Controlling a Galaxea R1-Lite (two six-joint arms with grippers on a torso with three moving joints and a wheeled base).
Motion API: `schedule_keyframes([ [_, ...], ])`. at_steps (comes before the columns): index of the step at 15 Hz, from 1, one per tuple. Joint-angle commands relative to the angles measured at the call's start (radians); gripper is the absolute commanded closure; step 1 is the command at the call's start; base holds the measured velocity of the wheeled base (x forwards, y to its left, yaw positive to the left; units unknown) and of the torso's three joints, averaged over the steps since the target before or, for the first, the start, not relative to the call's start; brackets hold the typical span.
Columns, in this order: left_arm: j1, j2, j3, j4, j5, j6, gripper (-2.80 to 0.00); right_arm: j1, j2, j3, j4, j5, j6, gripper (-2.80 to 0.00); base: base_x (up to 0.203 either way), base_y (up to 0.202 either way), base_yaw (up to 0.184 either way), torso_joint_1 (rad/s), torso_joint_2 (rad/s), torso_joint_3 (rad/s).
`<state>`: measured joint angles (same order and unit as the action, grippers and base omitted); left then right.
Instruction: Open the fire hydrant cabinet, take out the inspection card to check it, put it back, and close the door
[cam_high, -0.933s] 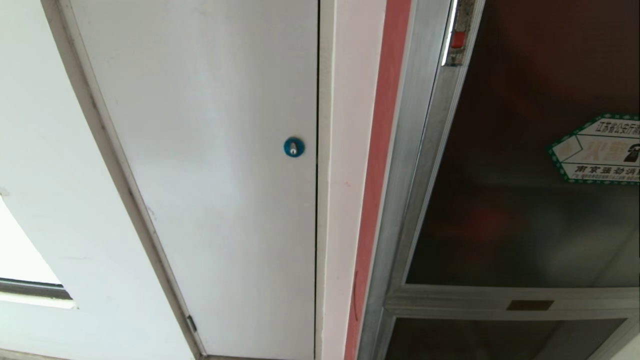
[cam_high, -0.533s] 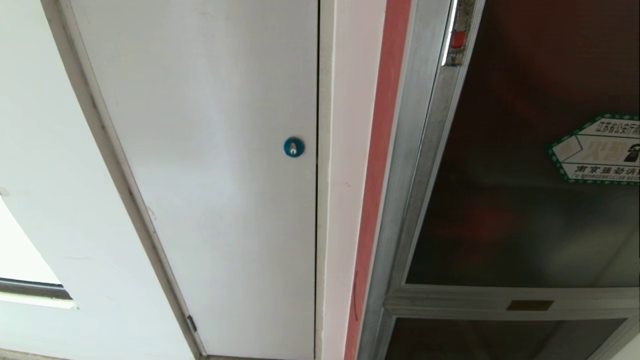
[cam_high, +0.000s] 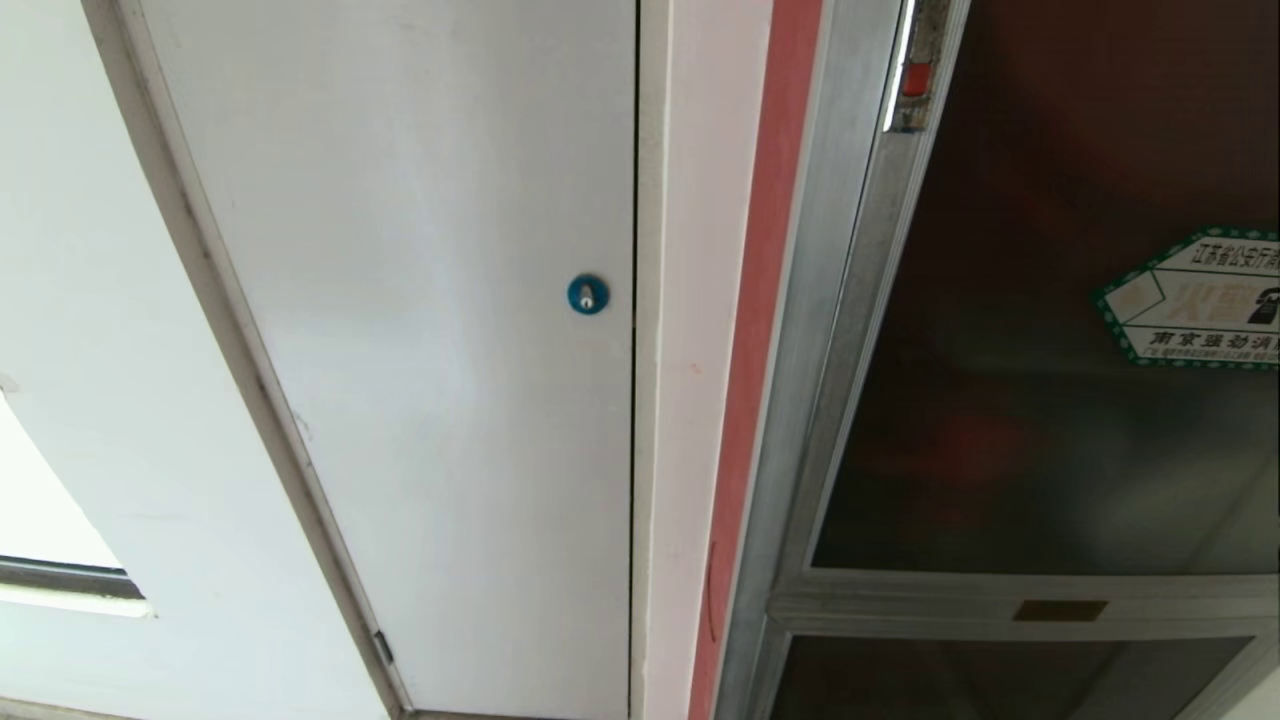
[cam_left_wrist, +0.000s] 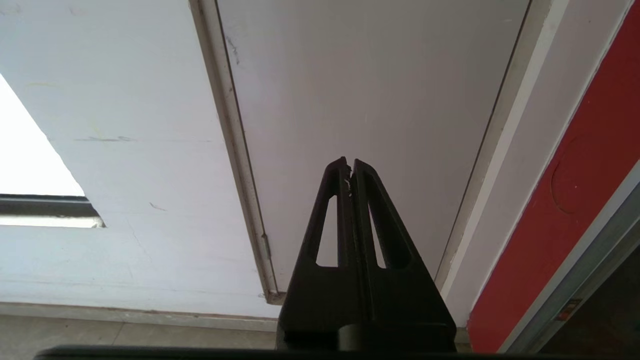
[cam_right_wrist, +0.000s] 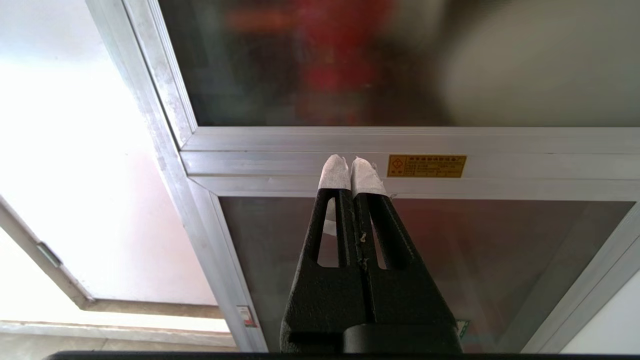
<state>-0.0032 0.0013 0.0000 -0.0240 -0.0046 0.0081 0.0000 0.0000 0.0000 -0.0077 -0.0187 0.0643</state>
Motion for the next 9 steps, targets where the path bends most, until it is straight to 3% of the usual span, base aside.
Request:
schedule_keyframes([
  [1,0.000,0.000,0.012,-0.001,0.000,0.000,0.00,0.000,0.002,0.000,0.003,-0.003,-0.003,0.00,0.000,0.000,0.000,0.000,0.00,0.000],
  [6,0.000,0.000,0.012,-0.001,0.000,0.000,0.00,0.001,0.026,-0.110,0.060,0.007,-0.003,0.00,0.000,0.000,0.000,0.000,0.00,0.000],
  [9,0.000,0.000,0.012,-0.001,0.000,0.000,0.00,0.002,0.099,-0.199,0.077,0.057,-0.001,0.00,0.000,0.000,0.000,0.000,0.00,0.000],
])
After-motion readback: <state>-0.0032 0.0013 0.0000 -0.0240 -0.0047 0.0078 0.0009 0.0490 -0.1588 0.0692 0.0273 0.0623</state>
